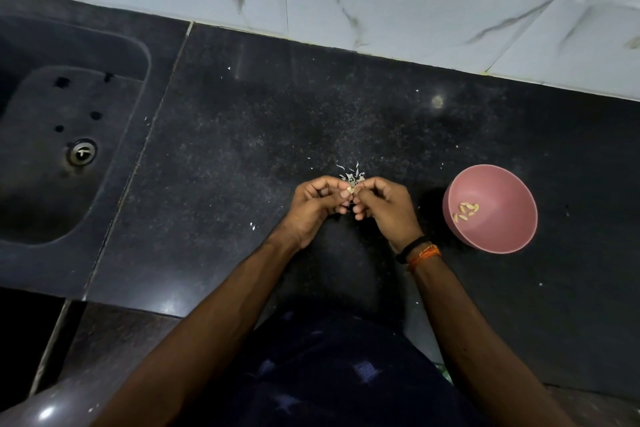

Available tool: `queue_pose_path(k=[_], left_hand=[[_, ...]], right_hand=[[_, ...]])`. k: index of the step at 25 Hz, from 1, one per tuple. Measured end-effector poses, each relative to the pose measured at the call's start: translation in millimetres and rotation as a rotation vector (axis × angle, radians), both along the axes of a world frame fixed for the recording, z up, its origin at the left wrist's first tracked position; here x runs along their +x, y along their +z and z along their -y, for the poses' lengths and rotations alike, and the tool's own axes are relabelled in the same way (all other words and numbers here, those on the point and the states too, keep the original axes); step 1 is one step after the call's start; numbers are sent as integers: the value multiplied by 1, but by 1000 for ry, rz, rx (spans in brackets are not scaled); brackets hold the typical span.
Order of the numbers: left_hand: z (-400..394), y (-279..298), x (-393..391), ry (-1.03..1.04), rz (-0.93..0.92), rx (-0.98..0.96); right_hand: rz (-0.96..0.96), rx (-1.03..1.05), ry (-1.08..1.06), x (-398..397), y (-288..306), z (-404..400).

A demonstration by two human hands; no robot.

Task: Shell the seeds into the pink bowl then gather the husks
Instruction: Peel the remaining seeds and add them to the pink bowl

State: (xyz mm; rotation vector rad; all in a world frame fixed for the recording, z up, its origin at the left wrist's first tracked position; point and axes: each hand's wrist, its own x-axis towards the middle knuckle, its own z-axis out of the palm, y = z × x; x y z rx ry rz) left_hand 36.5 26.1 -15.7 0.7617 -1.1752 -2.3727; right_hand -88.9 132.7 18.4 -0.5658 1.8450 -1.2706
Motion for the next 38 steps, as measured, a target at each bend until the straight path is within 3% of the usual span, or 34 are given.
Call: queue_pose_path(k=[14,25,29,38], left_hand=[[4,5,0,-7,22,167],[4,7,0,24,63,170],[4,5,0,31,75,187],[4,7,-1,38,89,206]], right_hand=[[-310,69,58,-5,6,0],[-650,164,154,-6,15,1],[-651,188,154,-10,13,0],[-547,26,183,-5,15,2]])
